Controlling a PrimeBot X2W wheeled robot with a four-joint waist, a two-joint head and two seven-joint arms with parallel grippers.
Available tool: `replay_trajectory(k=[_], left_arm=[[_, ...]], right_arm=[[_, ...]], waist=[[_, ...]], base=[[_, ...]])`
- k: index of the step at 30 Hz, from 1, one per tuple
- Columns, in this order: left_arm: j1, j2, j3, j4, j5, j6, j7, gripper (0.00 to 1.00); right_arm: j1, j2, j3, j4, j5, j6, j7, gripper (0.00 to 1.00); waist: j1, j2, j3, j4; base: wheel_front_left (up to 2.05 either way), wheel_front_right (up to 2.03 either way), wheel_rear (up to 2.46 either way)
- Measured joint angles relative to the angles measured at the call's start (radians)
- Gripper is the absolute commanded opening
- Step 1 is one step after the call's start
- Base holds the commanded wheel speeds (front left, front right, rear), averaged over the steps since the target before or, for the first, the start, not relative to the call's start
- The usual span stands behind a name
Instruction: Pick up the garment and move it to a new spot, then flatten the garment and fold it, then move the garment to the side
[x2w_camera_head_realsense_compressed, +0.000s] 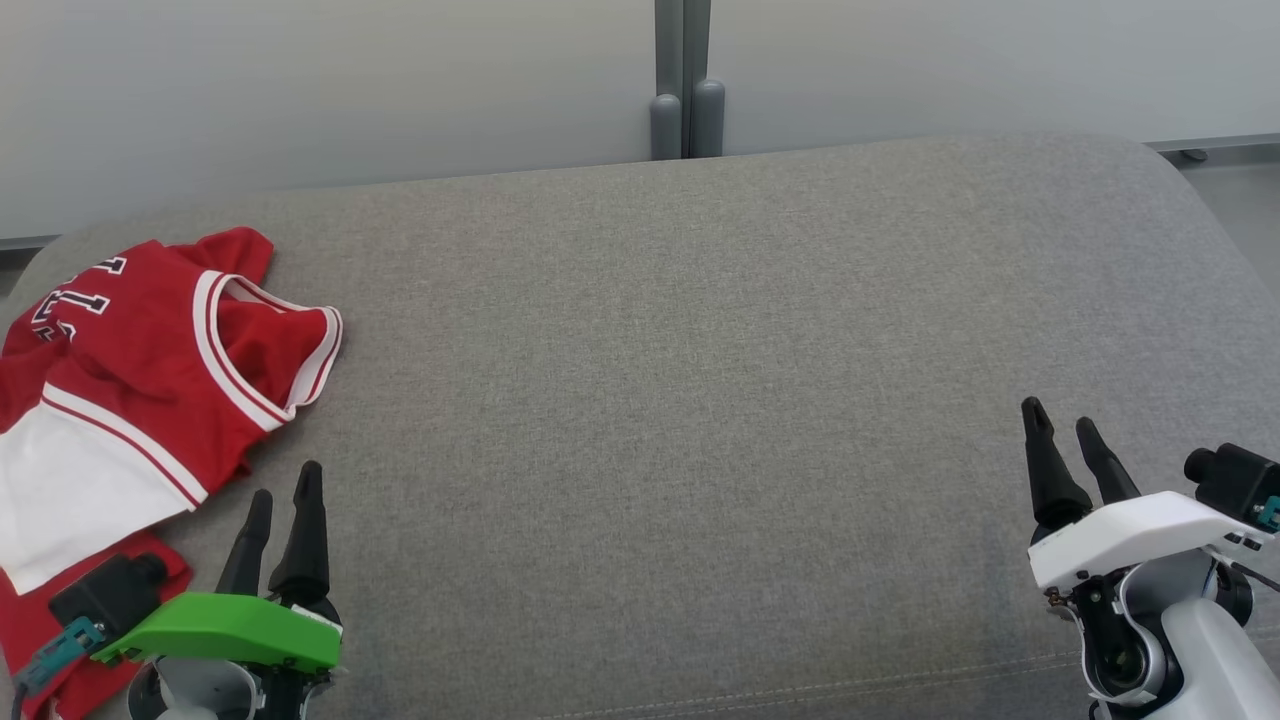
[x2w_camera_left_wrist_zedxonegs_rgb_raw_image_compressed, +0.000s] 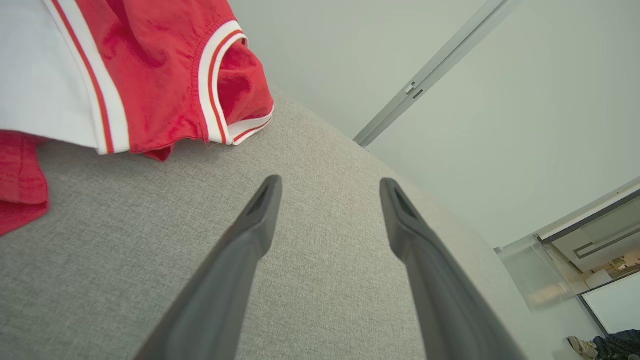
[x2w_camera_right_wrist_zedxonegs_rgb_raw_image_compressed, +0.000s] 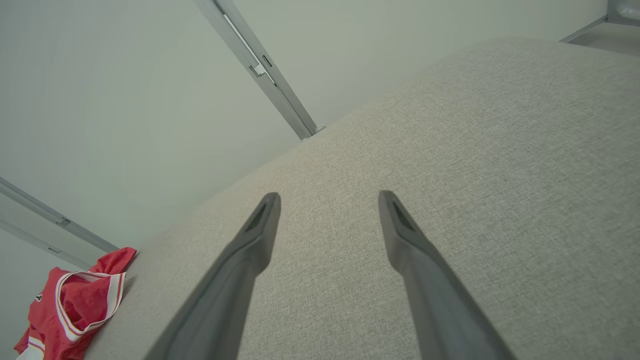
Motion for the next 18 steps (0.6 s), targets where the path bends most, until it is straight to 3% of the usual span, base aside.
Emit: replay_trajectory(k=[18], left_arm=[[0.0,-0.002,-0.004,-0.016,0.253,0.0,-0.061,1.0]], right_arm=[[0.009,-0.028,0.047,-0.014,-0.248,-0.037,-0.06,1.0]], waist=[[0.0,0.0,0.001,-0.018]], base=[[0.0,0.0,0.0]])
